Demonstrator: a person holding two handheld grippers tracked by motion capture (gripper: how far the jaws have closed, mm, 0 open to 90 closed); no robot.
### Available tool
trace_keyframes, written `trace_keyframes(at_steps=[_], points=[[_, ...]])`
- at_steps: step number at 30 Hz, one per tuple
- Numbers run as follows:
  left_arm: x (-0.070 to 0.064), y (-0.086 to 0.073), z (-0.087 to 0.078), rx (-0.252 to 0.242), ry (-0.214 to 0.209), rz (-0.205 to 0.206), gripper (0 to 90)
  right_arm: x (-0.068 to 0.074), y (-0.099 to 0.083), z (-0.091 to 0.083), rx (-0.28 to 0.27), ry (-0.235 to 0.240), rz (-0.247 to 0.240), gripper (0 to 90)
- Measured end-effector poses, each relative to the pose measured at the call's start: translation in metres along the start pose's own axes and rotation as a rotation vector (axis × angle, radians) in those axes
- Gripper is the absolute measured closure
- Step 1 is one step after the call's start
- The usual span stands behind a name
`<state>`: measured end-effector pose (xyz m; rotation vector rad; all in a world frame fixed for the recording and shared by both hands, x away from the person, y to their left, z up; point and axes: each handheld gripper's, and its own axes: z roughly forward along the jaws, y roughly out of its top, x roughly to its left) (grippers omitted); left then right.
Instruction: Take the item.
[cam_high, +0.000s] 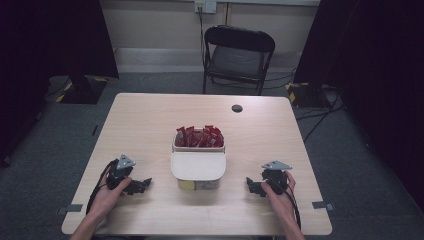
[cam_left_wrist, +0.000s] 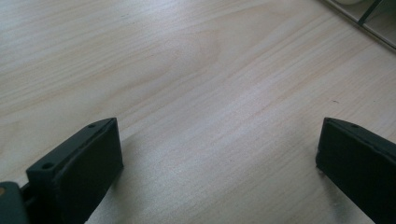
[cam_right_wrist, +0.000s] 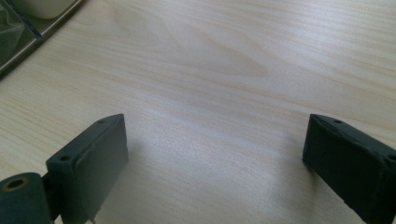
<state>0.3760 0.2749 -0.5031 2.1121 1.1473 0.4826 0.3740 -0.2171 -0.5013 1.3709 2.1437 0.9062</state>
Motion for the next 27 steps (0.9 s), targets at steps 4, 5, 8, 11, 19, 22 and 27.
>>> trace_keyframes(at_steps=[4, 5, 8, 11, 19, 22, 27], points=[[0.0, 0.0, 0.0, 0.0, 0.0, 0.0, 0.0, 0.0, 0.0, 0.0, 0.0, 0.0, 0.0, 6.1], [0.0, 0.0, 0.0, 0.0, 0.0, -0.001, 0.0, 0.0001, 0.0, 0.0, 0.0, -0.001, 0.001, 6.1], [0.0, 0.0, 0.0, 0.0, 0.0, 0.0, 0.0, 0.0003, 0.0, 0.0, 0.0, -0.004, 0.003, 6.1], [0.0, 0.0, 0.0001, 0.0, -0.001, 0.0, 0.0, 0.0004, 0.0004, -0.0001, 0.004, -0.005, 0.004, 6.0], [0.0001, 0.0, 0.0001, 0.0, -0.001, 0.0, 0.0, 0.0043, 0.0031, -0.0025, 0.008, 0.031, -0.015, 14.6], [0.0001, 0.0, 0.0001, 0.0, -0.001, 0.0, 0.0, 0.0062, 0.0039, -0.0036, -0.006, 0.043, -0.031, 14.6], [0.0002, -0.0002, -0.0002, -0.001, -0.001, -0.001, 0.0, 0.0097, 0.0062, -0.0095, -0.028, 0.082, -0.018, 15.4]])
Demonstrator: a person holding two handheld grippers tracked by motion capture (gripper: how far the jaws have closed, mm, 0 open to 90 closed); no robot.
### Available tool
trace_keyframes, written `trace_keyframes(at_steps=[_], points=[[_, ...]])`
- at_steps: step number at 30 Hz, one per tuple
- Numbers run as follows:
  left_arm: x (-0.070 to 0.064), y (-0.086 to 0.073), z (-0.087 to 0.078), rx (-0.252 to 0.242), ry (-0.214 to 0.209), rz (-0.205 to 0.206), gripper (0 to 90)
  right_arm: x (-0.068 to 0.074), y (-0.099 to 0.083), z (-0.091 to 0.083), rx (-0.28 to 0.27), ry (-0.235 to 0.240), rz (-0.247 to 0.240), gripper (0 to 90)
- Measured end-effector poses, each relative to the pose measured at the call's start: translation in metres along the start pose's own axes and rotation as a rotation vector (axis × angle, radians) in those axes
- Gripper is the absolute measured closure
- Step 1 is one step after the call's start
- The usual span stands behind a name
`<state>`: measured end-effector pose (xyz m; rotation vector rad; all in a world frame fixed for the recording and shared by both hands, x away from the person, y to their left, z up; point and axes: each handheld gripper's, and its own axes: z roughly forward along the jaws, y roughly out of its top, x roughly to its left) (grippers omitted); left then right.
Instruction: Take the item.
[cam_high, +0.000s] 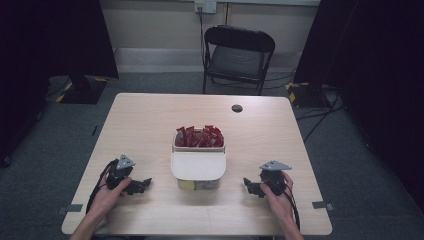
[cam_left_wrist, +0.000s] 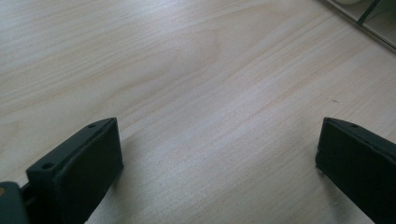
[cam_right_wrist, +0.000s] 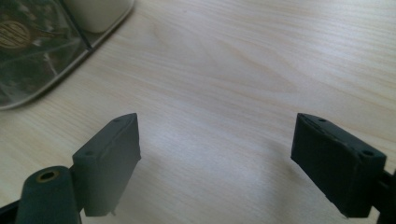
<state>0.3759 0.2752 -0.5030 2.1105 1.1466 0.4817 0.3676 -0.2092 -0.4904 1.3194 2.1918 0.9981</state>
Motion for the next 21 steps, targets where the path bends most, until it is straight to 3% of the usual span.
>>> trace_keyframes(at_steps=[5, 21], points=[[0.0, 0.0, 0.0, 0.002, 0.0, 0.002, 0.0, 0.002, 0.003, -0.004, 0.014, 0.057, 0.043, 15.8], [0.0, 0.0, 0.0, 0.001, 0.001, 0.003, 0.0, 0.023, 0.014, -0.013, -0.04, 0.12, -0.03, 16.2]])
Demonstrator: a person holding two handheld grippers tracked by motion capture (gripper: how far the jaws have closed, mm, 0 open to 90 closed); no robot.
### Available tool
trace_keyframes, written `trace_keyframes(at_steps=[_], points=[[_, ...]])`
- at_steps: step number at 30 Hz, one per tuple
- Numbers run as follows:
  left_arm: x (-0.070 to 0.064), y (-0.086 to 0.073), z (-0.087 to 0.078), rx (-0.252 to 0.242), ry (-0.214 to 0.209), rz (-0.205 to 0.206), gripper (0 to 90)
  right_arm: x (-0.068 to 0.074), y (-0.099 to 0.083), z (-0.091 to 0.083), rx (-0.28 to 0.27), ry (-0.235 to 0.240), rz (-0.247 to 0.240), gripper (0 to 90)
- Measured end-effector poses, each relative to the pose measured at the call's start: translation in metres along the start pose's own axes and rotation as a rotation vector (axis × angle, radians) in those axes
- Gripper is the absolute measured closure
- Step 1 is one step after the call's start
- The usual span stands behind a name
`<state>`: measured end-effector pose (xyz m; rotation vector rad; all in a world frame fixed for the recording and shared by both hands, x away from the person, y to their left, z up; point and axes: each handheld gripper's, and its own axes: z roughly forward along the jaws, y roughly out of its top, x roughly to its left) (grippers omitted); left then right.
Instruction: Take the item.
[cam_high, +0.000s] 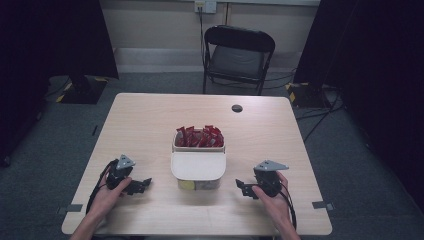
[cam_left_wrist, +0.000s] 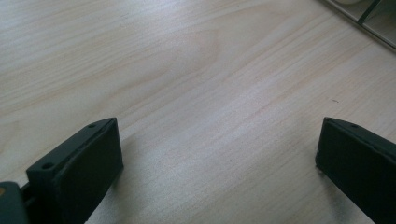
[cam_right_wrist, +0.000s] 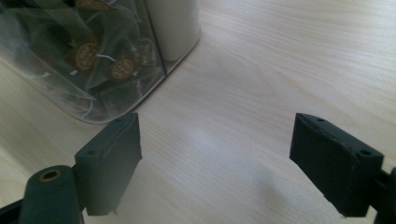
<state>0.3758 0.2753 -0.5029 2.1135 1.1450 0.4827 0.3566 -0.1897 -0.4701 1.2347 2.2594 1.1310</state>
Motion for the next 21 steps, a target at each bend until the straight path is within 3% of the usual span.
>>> trace_keyframes(at_steps=[19, 21], points=[[0.0, 0.0, 0.0, 0.001, 0.0, 0.001, 0.0, 0.039, 0.015, -0.003, -0.045, 0.139, -0.077, 19.5], [0.0, 0.0, 0.0, 0.0, 0.0, 0.001, 0.0, 0.04, 0.015, -0.001, -0.049, 0.162, -0.068, 19.6]])
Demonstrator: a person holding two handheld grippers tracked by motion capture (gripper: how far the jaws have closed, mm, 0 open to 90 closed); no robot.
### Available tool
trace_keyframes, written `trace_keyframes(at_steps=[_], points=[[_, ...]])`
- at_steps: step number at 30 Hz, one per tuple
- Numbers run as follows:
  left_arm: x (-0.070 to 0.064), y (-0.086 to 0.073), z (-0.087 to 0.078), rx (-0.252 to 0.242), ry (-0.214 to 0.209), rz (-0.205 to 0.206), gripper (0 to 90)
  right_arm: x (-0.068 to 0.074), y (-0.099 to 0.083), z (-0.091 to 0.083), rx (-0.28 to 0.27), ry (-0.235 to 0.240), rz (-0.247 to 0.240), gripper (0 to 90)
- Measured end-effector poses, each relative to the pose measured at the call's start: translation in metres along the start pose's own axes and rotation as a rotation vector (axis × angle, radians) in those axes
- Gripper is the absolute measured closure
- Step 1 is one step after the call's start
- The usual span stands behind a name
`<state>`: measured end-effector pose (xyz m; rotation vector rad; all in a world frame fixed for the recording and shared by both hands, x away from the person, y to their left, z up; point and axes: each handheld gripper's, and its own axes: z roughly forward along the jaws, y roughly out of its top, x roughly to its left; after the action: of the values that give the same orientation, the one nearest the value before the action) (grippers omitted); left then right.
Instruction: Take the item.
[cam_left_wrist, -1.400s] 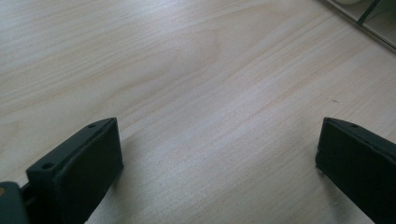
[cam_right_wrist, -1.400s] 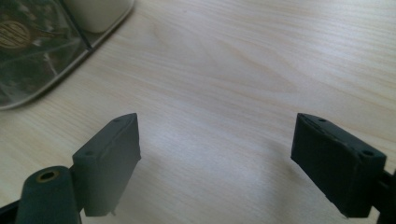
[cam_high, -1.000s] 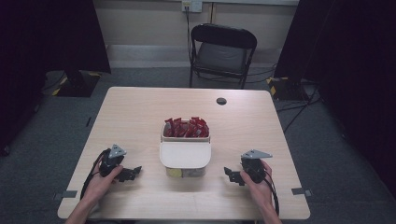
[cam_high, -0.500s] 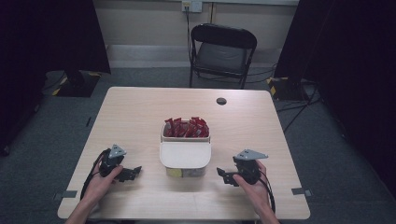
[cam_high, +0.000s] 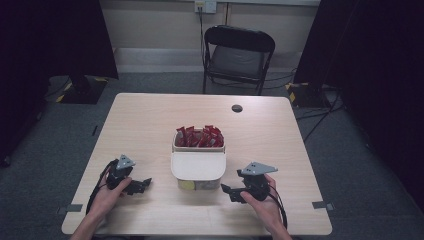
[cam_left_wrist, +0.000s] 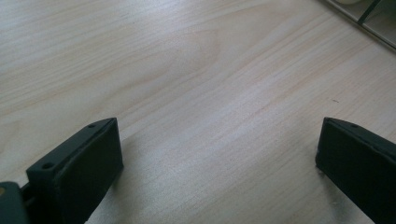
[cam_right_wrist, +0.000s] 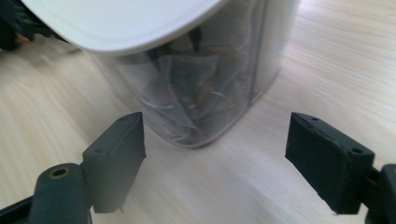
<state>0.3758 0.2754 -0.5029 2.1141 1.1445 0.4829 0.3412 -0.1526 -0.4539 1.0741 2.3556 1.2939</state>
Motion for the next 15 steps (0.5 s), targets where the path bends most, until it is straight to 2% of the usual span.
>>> trace_keyframes(at_steps=[6, 14, 15], points=[[0.0, 0.0, 0.0, 0.0, 0.001, 0.001, 0.0, 0.007, 0.002, 0.003, -0.002, 0.022, -0.013, 19.5], [0.0, 0.0, 0.0, 0.0, 0.0, 0.0, 0.0, 0.01, 0.008, 0.008, -0.015, 0.028, -0.014, 20.2], [0.0, 0.0, 0.0, 0.0, 0.0, 0.0, 0.0, 0.01, 0.012, 0.008, -0.015, 0.028, -0.031, 20.4]])
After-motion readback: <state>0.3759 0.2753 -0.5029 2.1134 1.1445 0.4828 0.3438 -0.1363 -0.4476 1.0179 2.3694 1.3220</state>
